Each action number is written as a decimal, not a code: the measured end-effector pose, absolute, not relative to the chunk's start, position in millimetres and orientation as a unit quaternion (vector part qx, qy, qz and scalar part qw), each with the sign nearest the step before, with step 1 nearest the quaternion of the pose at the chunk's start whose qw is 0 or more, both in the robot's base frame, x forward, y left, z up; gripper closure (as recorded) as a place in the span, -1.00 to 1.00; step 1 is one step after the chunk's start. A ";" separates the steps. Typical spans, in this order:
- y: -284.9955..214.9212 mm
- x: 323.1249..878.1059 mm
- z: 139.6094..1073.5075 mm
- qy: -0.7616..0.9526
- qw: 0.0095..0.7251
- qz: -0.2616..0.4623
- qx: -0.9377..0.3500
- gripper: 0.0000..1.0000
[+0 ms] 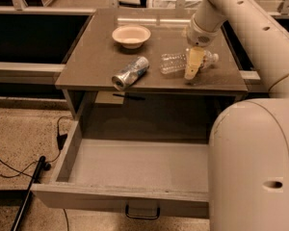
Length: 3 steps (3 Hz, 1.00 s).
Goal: Pick water bottle from top drawer and place on counter
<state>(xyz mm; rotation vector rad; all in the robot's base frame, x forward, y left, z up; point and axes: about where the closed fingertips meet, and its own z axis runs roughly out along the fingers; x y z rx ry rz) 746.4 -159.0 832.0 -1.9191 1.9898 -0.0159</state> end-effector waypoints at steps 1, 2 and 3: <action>-156.0 743.7 857.9 0.680 0.204 -0.011 -0.705 -1.00; -168.6 736.7 874.8 0.645 0.231 -0.008 -0.728 -1.00; -189.2 725.7 878.7 0.611 0.247 -0.004 -0.752 -1.00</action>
Offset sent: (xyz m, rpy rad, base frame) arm -0.0259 -0.0507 0.0735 0.0816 -0.1518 0.2656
